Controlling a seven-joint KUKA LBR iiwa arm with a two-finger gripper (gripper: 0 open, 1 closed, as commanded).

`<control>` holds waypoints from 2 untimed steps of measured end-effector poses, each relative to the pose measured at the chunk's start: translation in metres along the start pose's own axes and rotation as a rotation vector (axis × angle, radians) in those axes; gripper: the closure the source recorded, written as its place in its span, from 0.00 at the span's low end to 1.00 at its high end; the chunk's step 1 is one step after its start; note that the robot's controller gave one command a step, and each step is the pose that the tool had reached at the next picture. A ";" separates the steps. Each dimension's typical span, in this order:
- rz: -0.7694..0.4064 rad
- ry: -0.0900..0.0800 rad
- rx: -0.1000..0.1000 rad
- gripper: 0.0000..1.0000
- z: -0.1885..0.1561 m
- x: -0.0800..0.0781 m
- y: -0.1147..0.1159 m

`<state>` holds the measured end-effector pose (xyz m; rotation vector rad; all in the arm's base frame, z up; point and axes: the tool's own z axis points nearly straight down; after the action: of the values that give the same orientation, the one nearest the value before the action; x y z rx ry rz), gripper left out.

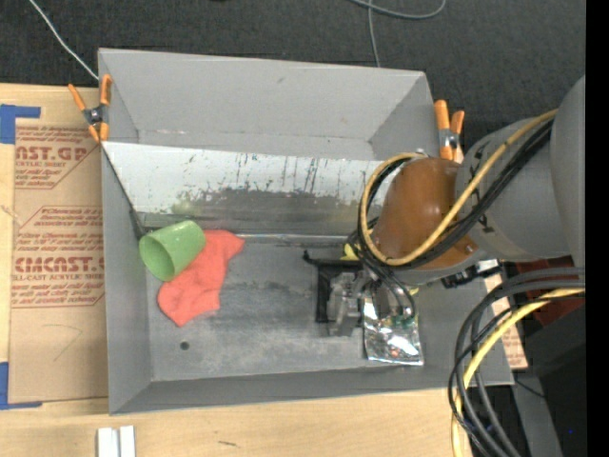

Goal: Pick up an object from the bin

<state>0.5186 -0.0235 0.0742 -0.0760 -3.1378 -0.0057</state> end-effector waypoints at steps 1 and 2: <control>0.000 0.000 0.000 1.00 0.000 0.000 0.000; -0.071 0.003 0.000 1.00 -0.088 0.008 -0.031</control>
Offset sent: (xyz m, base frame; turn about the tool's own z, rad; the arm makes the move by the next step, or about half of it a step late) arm -0.0088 -0.0338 0.0948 -0.0732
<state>0.5094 -0.0546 0.1618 0.0349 -3.1353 -0.0065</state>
